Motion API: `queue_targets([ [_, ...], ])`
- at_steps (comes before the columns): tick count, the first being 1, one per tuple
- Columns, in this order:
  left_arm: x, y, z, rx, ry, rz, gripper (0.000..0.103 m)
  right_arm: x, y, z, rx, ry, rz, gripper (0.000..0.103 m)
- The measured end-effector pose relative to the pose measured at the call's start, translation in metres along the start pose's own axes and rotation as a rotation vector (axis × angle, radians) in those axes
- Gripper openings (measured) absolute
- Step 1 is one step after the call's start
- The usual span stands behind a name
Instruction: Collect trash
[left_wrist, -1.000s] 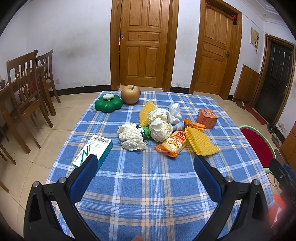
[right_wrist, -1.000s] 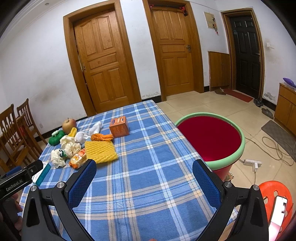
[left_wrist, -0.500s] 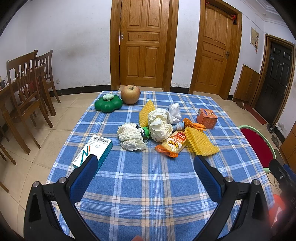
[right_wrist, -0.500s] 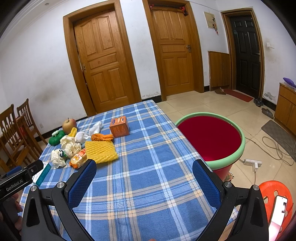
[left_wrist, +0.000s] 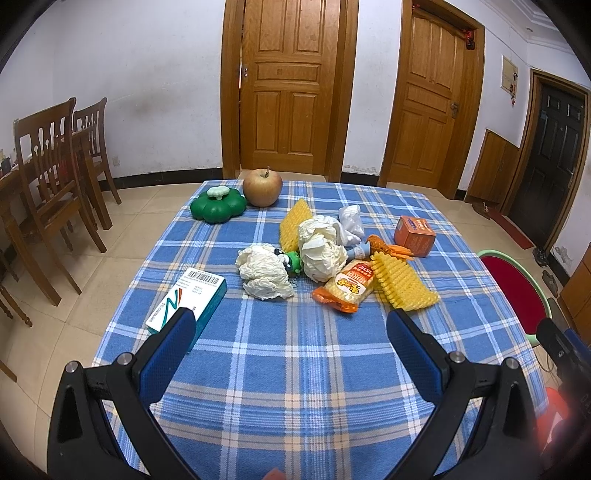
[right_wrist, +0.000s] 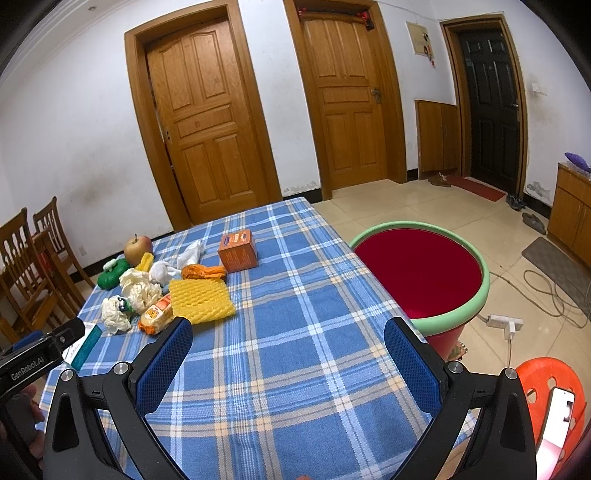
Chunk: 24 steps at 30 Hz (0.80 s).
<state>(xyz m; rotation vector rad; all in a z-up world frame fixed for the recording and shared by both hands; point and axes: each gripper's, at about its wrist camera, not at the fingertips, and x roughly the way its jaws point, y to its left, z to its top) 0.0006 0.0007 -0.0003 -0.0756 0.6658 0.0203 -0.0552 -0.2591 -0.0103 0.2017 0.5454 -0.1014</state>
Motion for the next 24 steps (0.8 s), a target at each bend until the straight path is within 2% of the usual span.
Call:
queue_targets([
  [18, 0.011, 0.017, 0.004, -0.005, 0.018, 0.032, 0.101, 0.014, 0.004, 0.001, -0.01, 0.039, 0.019, 0.103],
  [24, 0.017, 0.04, 0.013, 0.003, 0.032, 0.078, 0.101, 0.029, 0.009, 0.009, -0.007, 0.061, 0.075, 0.103],
])
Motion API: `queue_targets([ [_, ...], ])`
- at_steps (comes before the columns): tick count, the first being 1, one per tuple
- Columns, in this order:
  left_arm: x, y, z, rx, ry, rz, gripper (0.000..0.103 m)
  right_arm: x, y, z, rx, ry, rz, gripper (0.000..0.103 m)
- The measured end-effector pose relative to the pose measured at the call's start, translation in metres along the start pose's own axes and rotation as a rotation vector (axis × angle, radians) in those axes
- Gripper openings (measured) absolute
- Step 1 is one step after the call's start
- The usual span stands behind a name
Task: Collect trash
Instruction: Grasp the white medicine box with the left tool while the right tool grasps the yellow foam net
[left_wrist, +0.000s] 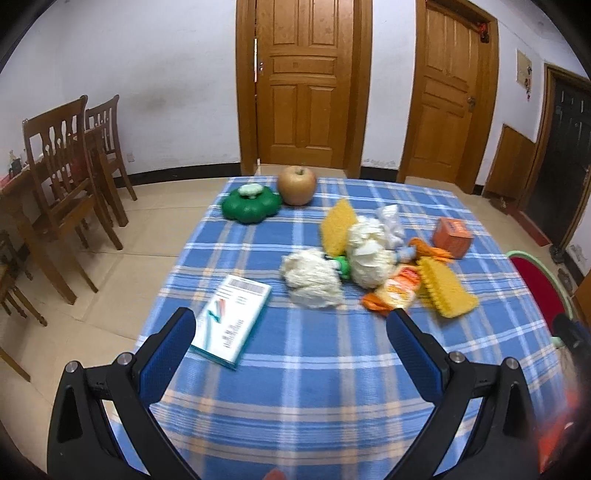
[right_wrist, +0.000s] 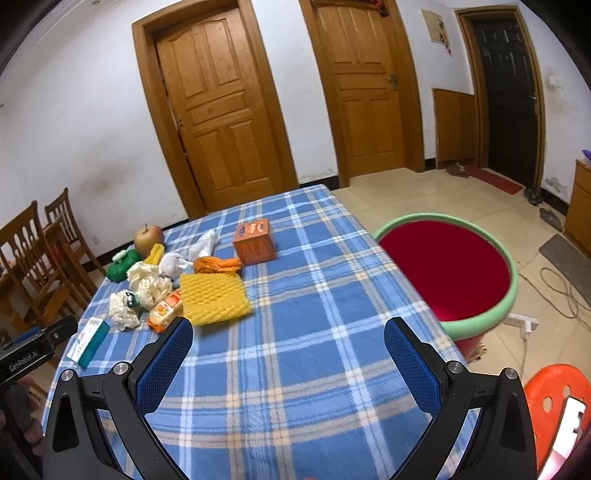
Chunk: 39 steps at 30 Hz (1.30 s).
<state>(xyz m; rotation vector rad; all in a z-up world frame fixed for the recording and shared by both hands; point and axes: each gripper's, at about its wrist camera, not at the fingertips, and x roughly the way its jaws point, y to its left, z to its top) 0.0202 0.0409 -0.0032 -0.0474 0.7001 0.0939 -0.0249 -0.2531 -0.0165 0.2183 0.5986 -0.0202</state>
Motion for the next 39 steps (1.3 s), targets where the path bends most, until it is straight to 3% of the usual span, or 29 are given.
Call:
queue_targets([
  [5, 0.015, 0.019, 0.005, -0.014, 0.032, 0.026, 0.101, 0.017, 0.007, 0.007, -0.004, 0.02, 0.036, 0.103],
  [14, 0.042, 0.047, 0.009, -0.034, 0.087, 0.042, 0.101, 0.062, 0.03, 0.015, -0.026, 0.155, 0.12, 0.103],
  [22, 0.075, 0.06, 0.003, -0.03, 0.162, 0.025, 0.1, 0.102, 0.049, 0.019, -0.064, 0.259, 0.101, 0.103],
  [30, 0.103, 0.073, 0.0, -0.113, 0.251, -0.065, 0.072, 0.129, 0.061, 0.017, -0.11, 0.312, 0.053, 0.103],
  [35, 0.108, 0.073, 0.005, -0.09, 0.256, -0.117, 0.059, 0.142, 0.066, 0.014, -0.121, 0.35, 0.01, 0.102],
  [39, 0.11, 0.074, 0.008, -0.072, 0.253, -0.138, 0.054, 0.144, 0.071, 0.012, -0.119, 0.348, -0.018, 0.08],
])
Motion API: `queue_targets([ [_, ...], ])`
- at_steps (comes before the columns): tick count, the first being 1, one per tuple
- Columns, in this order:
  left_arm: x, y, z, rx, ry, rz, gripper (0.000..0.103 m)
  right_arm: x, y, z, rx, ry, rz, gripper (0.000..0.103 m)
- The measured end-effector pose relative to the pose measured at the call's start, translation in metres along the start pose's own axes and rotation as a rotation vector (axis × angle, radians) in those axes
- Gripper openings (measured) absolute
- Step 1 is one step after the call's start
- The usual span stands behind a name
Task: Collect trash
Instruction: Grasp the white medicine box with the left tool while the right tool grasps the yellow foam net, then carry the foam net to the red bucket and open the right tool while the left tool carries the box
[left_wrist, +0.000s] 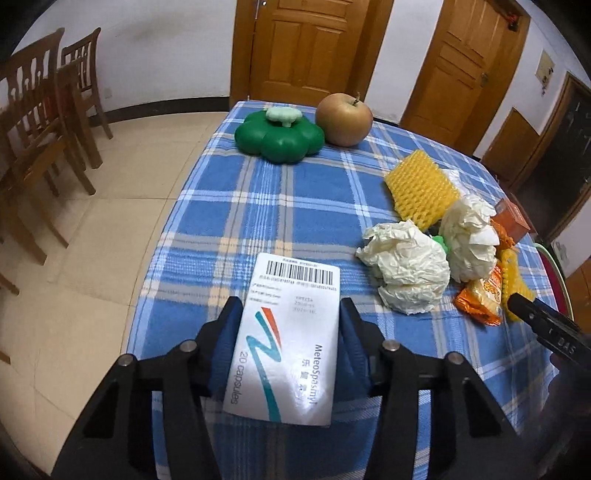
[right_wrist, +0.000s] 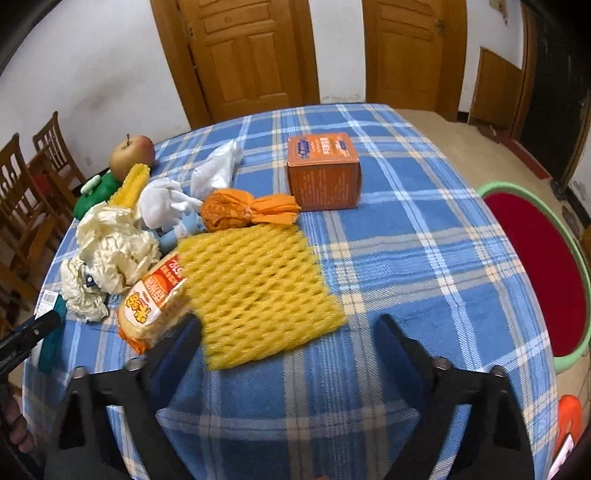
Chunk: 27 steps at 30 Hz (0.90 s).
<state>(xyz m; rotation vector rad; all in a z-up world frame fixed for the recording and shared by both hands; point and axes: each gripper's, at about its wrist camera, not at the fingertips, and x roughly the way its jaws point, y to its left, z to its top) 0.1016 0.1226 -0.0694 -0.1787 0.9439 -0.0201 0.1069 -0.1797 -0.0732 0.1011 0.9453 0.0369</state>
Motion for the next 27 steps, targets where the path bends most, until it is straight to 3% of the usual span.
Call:
queue_targets([
  [1, 0.0, 0.0, 0.0, 0.005, -0.004, -0.004, 0.054, -0.001, 0.002, 0.0, -0.006, -0.004, -0.006, 0.071],
  [5, 0.001, -0.001, -0.001, 0.015, -0.019, -0.014, 0.053, -0.002, 0.004, 0.0, 0.004, -0.009, 0.003, 0.057],
  [10, -0.005, 0.001, -0.006, -0.011, -0.032, -0.035, 0.053, -0.011, 0.002, 0.0, 0.019, -0.054, 0.033, 0.024],
  [13, -0.015, -0.001, -0.011, -0.022, -0.043, -0.036, 0.053, -0.018, -0.003, -0.001, 0.033, -0.077, 0.049, 0.012],
  [27, -0.066, -0.043, -0.017, 0.023, -0.104, -0.103, 0.053, -0.079, -0.025, -0.028, 0.061, -0.191, 0.112, 0.01],
])
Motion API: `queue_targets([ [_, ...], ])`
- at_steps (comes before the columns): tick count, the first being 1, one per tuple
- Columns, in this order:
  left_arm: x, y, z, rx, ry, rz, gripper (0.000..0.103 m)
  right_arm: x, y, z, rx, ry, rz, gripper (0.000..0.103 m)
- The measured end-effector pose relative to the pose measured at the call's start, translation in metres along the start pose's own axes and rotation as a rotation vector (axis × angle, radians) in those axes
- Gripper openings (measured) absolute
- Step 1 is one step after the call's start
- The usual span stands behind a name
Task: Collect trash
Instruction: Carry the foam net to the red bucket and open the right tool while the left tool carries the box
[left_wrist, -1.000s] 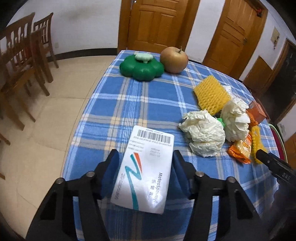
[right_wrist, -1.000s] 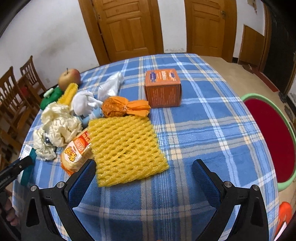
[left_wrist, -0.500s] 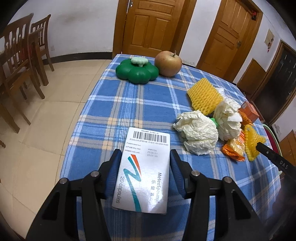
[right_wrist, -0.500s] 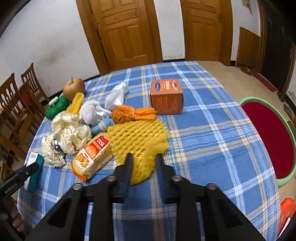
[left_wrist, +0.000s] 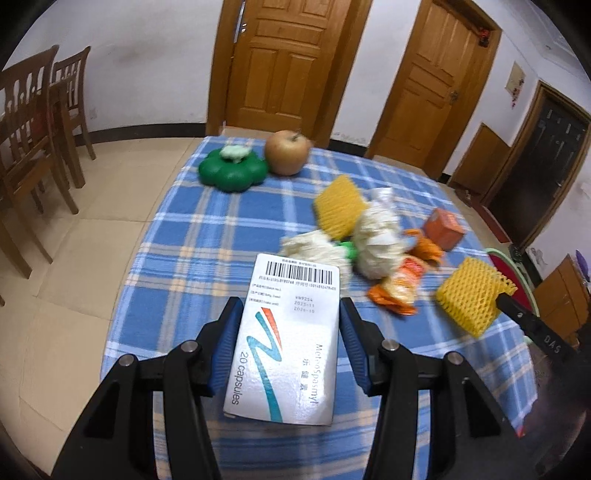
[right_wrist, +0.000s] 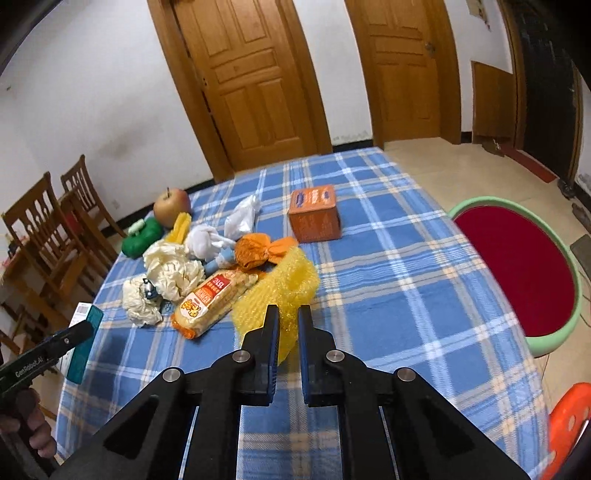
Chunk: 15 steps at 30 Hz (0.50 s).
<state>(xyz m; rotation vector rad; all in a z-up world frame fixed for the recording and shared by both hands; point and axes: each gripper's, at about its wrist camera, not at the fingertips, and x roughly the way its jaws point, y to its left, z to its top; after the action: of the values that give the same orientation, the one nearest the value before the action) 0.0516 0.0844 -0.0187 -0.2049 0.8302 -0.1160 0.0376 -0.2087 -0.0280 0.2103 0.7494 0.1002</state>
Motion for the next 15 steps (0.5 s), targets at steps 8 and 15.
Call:
queue_targets([
  [8, -0.009, -0.044, 0.009, 0.052, -0.007, -0.07, 0.053, -0.022, -0.03, 0.0, 0.046, -0.046, 0.002, 0.01],
  [15, -0.003, -0.093, 0.019, 0.106, 0.011, -0.146, 0.053, -0.042, -0.066, 0.003, 0.11, -0.093, -0.02, 0.01],
])
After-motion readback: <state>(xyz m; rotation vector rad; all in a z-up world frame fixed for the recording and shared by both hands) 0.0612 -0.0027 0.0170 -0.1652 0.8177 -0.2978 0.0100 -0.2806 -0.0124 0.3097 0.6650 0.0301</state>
